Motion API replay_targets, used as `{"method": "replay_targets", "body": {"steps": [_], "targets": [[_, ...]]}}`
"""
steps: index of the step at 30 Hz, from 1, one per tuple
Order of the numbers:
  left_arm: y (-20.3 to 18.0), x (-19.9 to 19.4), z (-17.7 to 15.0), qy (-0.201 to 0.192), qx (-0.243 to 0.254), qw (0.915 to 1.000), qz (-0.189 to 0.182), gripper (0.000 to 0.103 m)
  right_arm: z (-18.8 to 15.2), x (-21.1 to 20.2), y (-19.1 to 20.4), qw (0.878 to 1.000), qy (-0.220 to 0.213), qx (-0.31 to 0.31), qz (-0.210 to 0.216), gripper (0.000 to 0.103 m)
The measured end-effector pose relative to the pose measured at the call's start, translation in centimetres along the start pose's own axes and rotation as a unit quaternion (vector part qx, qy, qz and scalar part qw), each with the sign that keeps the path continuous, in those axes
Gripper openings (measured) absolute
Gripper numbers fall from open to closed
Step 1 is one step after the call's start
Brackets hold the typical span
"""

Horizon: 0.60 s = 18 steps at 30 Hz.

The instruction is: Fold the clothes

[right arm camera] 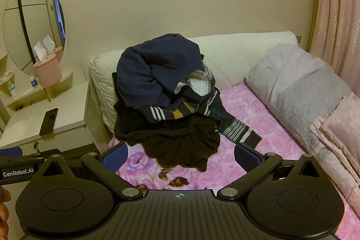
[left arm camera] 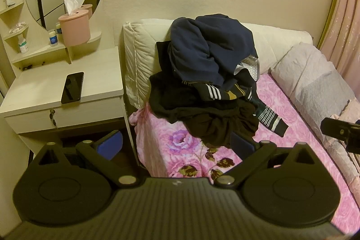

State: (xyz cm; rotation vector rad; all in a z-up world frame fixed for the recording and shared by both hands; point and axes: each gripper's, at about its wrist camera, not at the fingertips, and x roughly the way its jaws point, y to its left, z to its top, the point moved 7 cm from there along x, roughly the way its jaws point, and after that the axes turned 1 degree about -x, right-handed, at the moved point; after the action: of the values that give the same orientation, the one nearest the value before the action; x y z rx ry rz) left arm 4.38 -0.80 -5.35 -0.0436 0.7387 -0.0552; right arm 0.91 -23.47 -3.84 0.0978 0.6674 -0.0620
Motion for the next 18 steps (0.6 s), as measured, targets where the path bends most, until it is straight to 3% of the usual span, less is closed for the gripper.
{"method": "replay_targets", "body": {"steps": [18], "targets": [[0.11,-0.01,-0.54,0.006,0.005,0.9999,-0.01,0.1,-0.46,0.32,-0.09,1.0,0.012,0.011,-0.002,0.103]]}}
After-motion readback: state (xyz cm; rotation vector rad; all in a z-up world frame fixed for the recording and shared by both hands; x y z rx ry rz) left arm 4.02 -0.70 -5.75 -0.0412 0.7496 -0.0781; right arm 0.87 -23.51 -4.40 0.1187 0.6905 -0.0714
